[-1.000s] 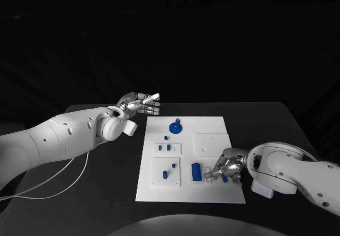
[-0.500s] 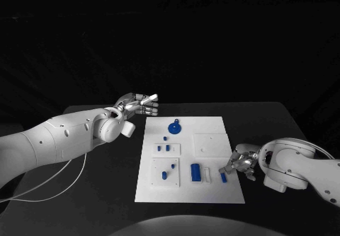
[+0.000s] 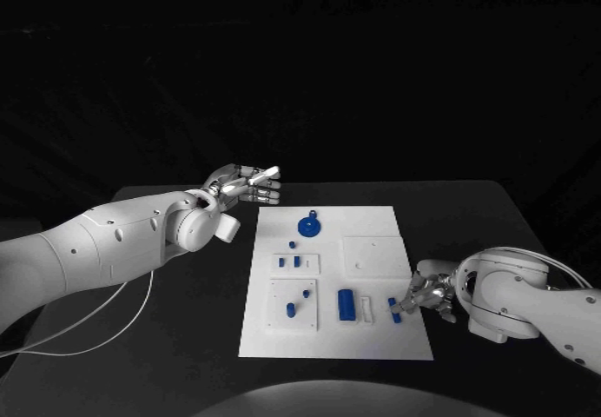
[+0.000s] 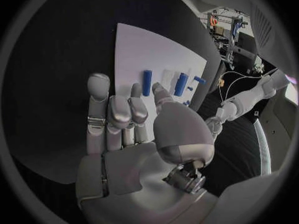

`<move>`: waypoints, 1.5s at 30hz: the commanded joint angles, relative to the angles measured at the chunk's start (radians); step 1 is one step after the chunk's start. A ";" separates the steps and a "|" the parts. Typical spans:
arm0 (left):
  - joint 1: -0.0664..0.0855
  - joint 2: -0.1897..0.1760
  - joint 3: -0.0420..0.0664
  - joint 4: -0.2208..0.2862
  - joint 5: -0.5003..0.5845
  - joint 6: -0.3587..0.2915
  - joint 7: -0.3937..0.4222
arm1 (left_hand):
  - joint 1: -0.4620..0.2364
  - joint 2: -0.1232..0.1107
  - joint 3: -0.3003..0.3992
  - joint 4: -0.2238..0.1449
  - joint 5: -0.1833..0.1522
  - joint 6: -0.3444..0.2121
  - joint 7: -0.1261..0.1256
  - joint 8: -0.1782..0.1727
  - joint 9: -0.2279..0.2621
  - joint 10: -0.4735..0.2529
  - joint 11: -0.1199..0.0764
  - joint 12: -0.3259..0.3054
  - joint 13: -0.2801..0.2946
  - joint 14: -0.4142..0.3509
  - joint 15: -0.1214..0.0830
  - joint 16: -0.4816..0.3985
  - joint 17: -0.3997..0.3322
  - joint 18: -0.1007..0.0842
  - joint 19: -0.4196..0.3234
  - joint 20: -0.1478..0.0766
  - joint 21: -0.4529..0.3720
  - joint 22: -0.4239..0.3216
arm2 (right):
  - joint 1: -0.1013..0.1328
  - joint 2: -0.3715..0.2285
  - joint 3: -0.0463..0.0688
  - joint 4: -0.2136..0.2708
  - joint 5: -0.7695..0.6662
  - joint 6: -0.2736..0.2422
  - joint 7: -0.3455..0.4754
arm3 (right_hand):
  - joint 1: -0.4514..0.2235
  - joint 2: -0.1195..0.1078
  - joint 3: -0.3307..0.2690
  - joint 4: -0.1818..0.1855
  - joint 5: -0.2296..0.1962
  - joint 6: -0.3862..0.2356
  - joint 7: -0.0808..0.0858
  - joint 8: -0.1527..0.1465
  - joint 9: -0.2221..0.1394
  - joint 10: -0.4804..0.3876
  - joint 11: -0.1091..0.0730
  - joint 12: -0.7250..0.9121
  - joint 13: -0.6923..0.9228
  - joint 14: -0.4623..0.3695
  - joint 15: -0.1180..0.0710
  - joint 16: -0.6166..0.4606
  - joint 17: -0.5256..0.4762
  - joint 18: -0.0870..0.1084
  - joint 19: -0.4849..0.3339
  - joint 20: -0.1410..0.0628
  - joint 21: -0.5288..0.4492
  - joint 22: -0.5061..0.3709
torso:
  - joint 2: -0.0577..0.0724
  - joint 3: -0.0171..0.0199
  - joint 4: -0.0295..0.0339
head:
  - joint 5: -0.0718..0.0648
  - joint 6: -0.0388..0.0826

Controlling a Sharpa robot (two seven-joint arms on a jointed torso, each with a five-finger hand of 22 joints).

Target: Assemble the parts on the task board

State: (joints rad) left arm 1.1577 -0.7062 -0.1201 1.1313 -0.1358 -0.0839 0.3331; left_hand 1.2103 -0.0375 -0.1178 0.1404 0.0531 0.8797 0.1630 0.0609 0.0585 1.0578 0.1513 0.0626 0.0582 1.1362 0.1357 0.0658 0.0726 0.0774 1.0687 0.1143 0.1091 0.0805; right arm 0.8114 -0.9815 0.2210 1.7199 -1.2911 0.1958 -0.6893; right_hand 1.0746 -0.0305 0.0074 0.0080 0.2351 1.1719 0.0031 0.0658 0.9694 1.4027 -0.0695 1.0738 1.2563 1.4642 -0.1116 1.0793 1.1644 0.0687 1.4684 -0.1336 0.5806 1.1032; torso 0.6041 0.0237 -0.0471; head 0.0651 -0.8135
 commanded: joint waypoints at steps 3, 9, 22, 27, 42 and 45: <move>0.000 0.003 0.001 0.002 -0.003 0.015 0.012 | 0.000 0.012 -0.002 -0.010 -0.003 0.005 0.002 -0.003 -0.001 0.008 -0.001 0.000 0.001 -0.002 -0.003 -0.004 0.002 0.006 0.002 0.004 0.006 0.001 | -0.020 0.023 -0.002 -0.006 -0.074 0.022 -0.026 | -0.006 -0.006 0.007 0.024 -0.008 0.003 -0.002 -0.002 0.004 -0.003 0.005 -0.003 -0.003 -0.001 0.007 -0.005 0.000 -0.011 0.040 0.006 -0.006 0.003 | 0.001 0.0013 0.0008 | 0.006 0.001; 0.000 0.003 0.001 0.002 -0.003 0.017 0.010 | -0.001 0.013 -0.003 -0.009 -0.003 0.031 0.000 -0.002 0.000 0.007 -0.001 0.000 0.001 -0.003 -0.003 -0.004 0.001 0.006 0.001 0.004 0.006 0.001 | -0.035 0.043 -0.003 -0.019 -0.111 0.018 -0.028 | -0.006 -0.006 0.007 0.024 -0.008 0.003 -0.002 -0.002 0.004 -0.003 0.005 -0.003 -0.003 -0.001 0.007 -0.005 0.000 -0.011 0.040 0.006 -0.006 0.003 | 0.000 0.0000 0.0009 | 0.006 -0.001; 0.000 0.004 0.001 0.002 -0.003 0.018 0.007 | -0.001 0.013 -0.002 -0.007 -0.003 0.017 0.001 -0.003 0.000 0.008 -0.001 0.000 0.001 -0.002 -0.003 -0.004 0.001 0.006 0.001 0.004 0.007 0.001 | -0.055 0.077 -0.018 -0.042 -0.215 0.004 -0.040 | 0.004 -0.136 0.476 0.070 -0.182 0.005 -0.009 -0.001 -0.012 -0.002 0.000 0.002 0.003 -0.001 0.003 -0.004 0.003 -0.017 0.040 0.002 -0.005 0.009 | -0.002 -0.0005 0.0003 | 0.006 0.001; 0.000 0.005 0.001 0.001 -0.003 0.019 0.005 | 0.000 0.012 -0.002 -0.007 -0.003 0.008 0.002 -0.003 -0.001 0.007 -0.001 0.000 0.001 -0.002 -0.003 -0.004 0.001 0.006 0.001 0.004 0.006 0.001 | -0.058 0.083 -0.021 -0.044 -0.227 0.001 -0.044 | 0.000 -0.114 0.553 -0.026 -0.077 -0.013 -0.010 -0.002 -0.014 -0.005 -0.001 0.001 0.004 -0.002 0.002 -0.007 0.001 -0.017 0.040 0.001 -0.008 0.009 | 0.000 -0.0003 0.0001 | 0.007 0.002; 0.000 0.004 0.001 0.000 -0.003 0.021 0.000 | 0.001 0.012 -0.002 -0.008 -0.003 0.003 0.002 -0.003 -0.001 0.007 -0.001 0.000 0.001 -0.001 -0.003 -0.003 0.002 0.006 0.001 0.004 0.007 0.001 | -0.059 0.081 -0.026 -0.027 -0.144 -0.069 -0.038 | -0.036 -0.068 0.628 -0.236 0.277 -0.045 0.034 -0.001 0.028 -0.019 0.012 -0.009 0.005 -0.006 0.008 -0.007 0.005 0.000 0.039 0.008 -0.001 0.026 | 0.000 0.0013 -0.0012 | 0.007 0.001; 0.000 0.004 0.001 0.000 -0.003 0.021 0.000 | 0.001 0.012 -0.002 -0.008 -0.003 0.003 0.002 -0.003 -0.001 0.007 -0.001 0.000 0.001 -0.001 -0.003 -0.003 0.002 0.006 0.001 0.004 0.007 0.001 | -0.059 0.079 -0.027 -0.023 -0.114 -0.099 -0.028 | -0.041 -0.070 0.649 -0.246 0.311 -0.042 0.035 -0.001 0.022 -0.019 0.012 -0.010 0.005 -0.006 0.008 -0.005 0.006 0.001 0.039 0.007 0.001 0.030 | 0.001 0.0016 -0.0009 | 0.008 0.000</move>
State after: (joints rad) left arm 1.1577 -0.7038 -0.1201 1.1297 -0.1369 -0.0782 0.3280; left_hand 1.2105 -0.0314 -0.1220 0.1362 0.0531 0.8924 0.1654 0.0609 0.0585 1.0609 0.1481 0.0626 0.0582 1.1361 0.1358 0.0657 0.0725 0.0775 1.0687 0.1143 0.1119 0.0804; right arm 0.7671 -0.9070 0.2061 1.7043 -1.4571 0.1412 -0.6923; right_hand 1.0278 -0.1144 0.4800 -0.0665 0.5359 1.1866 0.0117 0.0748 0.9975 1.3898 -0.0604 1.0679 1.2602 1.4594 -0.1066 1.0755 1.1700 0.0665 1.4683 -0.1336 0.5767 1.1331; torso 0.6045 0.0248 -0.0479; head 0.0723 -0.8130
